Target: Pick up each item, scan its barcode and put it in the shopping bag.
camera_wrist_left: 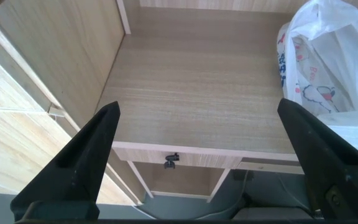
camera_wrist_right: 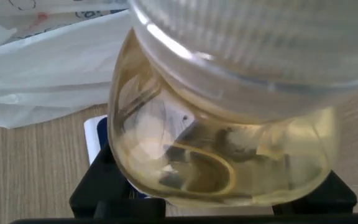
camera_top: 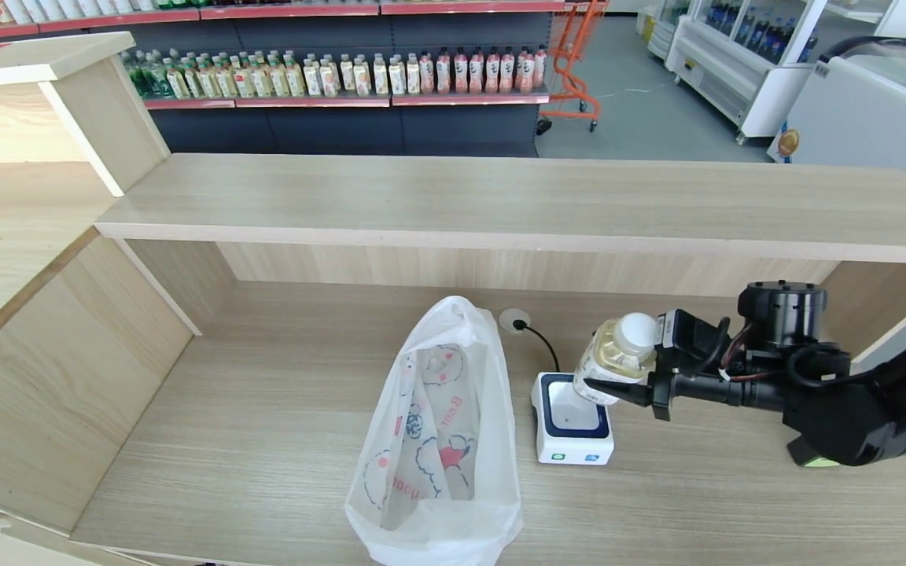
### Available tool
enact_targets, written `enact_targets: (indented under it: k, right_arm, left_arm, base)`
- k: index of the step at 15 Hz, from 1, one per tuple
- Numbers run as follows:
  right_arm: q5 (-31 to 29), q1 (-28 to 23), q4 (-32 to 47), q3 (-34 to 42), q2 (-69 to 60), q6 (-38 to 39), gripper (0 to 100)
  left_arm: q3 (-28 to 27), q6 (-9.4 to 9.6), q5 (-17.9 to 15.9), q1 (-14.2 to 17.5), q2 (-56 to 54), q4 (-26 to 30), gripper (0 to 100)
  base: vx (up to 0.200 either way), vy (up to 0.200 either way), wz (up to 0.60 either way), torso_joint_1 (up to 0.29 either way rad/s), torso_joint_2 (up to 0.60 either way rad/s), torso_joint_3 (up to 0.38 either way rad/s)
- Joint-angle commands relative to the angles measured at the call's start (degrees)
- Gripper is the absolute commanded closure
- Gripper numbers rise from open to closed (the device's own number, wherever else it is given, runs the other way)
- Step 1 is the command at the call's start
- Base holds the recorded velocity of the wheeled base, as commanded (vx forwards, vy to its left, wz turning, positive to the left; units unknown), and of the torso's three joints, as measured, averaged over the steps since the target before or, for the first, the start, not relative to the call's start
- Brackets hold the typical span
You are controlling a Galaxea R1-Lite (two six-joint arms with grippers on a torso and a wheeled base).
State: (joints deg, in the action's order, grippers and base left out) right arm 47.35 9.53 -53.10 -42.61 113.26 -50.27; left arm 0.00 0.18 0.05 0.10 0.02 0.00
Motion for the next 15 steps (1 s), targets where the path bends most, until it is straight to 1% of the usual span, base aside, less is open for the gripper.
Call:
enact_targets:
  k: [1, 7, 9, 11, 13, 14, 15]
  right_arm:
    - [0.20, 1.10, -0.16, -2.92, 3.98, -0.97, 100]
    - [0.20, 3.65, -0.69, -8.11, 8.47, -3.25, 100]
    - [0.20, 3.65, -0.60, -8.37, 8.82, -5.89, 100]
    - [0.20, 3.65, -0.51, -7.93, 8.29, -6.06, 100]
    - [0.20, 3.65, -0.25, -7.93, 7.06, -5.62, 100]
    - [0.20, 3.56, -0.07, -7.49, 5.65, -4.22, 100]
    - [0.20, 3.56, -0.51, -6.26, 3.28, -0.88, 100]
  left_arm:
    - [0.00, -0.01, 0.04, -0.01, -0.02, 0.00, 0]
    - [0.00, -0.01, 0.04, -0.01, -0.02, 0.00, 0]
    - [0.00, -0.01, 0.04, -0.01, -0.02, 0.00, 0]
    - [0.00, -0.01, 0.04, -0.01, -0.02, 0.00, 0]
    - [0.00, -0.01, 0.04, -0.01, -0.02, 0.00, 0]
    - [0.00, -0.01, 0.04, -0.01, -0.02, 0.00, 0]
    - [0.00, -0.01, 0.04, -0.01, -0.02, 0.00, 0]
  base:
    - [0.000, 0.000, 0.00, 0.000, 0.00, 0.000]
    - [0.000, 0.000, 0.00, 0.000, 0.00, 0.000]
    - [0.000, 0.000, 0.00, 0.000, 0.00, 0.000]
    - [0.000, 0.000, 0.00, 0.000, 0.00, 0.000]
    - [0.000, 0.000, 0.00, 0.000, 0.00, 0.000]
    - [0.000, 0.000, 0.00, 0.000, 0.00, 0.000]
    - [0.000, 0.000, 0.00, 0.000, 0.00, 0.000]
